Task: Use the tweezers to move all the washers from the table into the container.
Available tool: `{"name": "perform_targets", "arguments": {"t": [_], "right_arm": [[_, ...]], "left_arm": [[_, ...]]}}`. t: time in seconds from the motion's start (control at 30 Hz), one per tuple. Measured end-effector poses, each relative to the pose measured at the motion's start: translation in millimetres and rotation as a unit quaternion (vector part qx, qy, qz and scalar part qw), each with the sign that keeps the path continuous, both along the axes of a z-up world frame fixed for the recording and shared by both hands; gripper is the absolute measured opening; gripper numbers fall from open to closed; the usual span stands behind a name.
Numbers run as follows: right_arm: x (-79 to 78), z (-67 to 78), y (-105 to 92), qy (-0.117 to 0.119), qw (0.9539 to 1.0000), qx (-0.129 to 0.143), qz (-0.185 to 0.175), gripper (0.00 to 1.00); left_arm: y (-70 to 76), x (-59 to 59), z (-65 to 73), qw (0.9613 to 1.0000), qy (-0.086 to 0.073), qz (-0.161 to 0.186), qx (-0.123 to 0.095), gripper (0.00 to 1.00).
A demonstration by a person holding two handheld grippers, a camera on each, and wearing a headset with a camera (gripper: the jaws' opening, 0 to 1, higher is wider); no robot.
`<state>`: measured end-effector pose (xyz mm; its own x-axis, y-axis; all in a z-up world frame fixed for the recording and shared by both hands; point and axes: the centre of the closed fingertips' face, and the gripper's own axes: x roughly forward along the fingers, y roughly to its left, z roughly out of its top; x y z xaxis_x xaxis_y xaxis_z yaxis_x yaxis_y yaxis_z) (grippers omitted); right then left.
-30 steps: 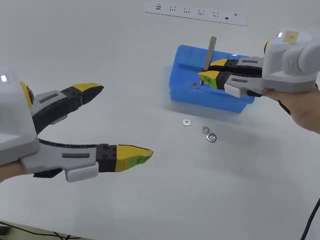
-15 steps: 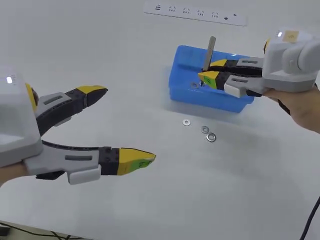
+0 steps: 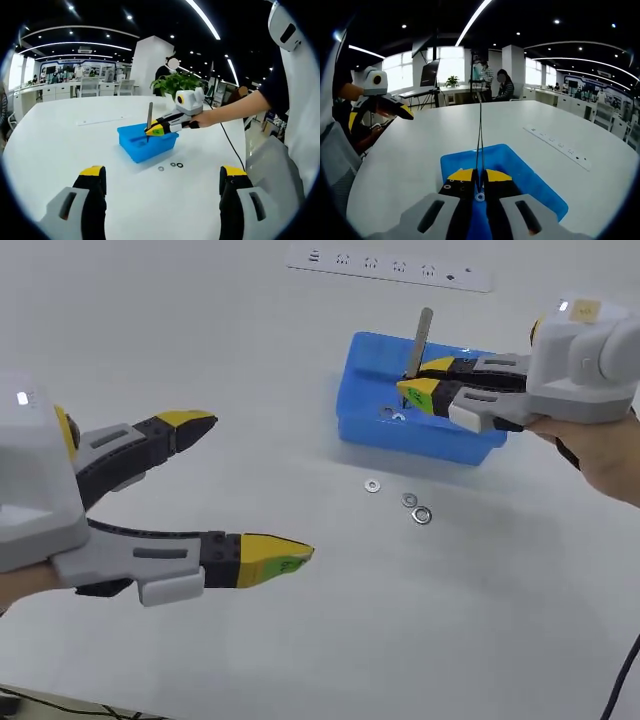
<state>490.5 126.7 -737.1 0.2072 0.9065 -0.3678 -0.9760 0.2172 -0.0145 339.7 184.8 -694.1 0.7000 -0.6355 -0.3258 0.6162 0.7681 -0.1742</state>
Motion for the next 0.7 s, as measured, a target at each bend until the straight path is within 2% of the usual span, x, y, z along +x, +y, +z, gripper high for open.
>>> {"name": "perform_targets", "arguments": {"t": [0.17, 0.33, 0.37, 0.43, 0.5, 0.57, 0.6, 0.7], "right_arm": [[-0.7, 0.1, -0.6, -0.001, 1.0000, -0.003, 0.006, 0.08], [-3.9, 0.7, -1.0, -0.005, 0.9999, -0.009, 0.012, 0.08], [-5.7, 0.7, -0.9, -0.006, 0.9998, -0.011, 0.016, 0.08], [-7.4, -0.1, -1.2, -0.009, 0.9996, -0.015, 0.020, 0.08], [-8.6, -0.6, -1.4, -0.008, 0.9996, -0.016, 0.023, 0.08], [-9.2, -0.6, -1.6, -0.009, 0.9995, -0.018, 0.025, 0.08], [-9.5, 0.0, -1.6, -0.010, 0.9994, -0.018, 0.026, 0.08], [-10.1, 2.4, -1.2, -0.013, 0.9993, -0.017, 0.030, 0.08]], "left_arm": [[-1.8, 13.8, -1.3, 1.0000, -0.003, -0.006, 0.003, 0.98], [-10.8, 37.2, 10.7, 0.9993, -0.029, -0.022, -0.005, 0.93], [-15.4, 43.4, 14.0, 0.9987, -0.041, -0.030, -0.002, 0.90], [-24.2, 54.3, 17.8, 0.9978, -0.052, -0.042, -0.002, 0.87], [-34.6, 64.9, 21.0, 0.9966, -0.059, -0.057, -0.004, 0.85], [-43.2, 75.5, 22.0, 0.9950, -0.067, -0.074, 0.004, 0.80], [-44.7, 77.7, 22.2, 0.9948, -0.068, -0.076, 0.005, 0.78], [-52.3, 94.5, 22.2, 0.9938, -0.071, -0.084, 0.012, 0.76]]}}
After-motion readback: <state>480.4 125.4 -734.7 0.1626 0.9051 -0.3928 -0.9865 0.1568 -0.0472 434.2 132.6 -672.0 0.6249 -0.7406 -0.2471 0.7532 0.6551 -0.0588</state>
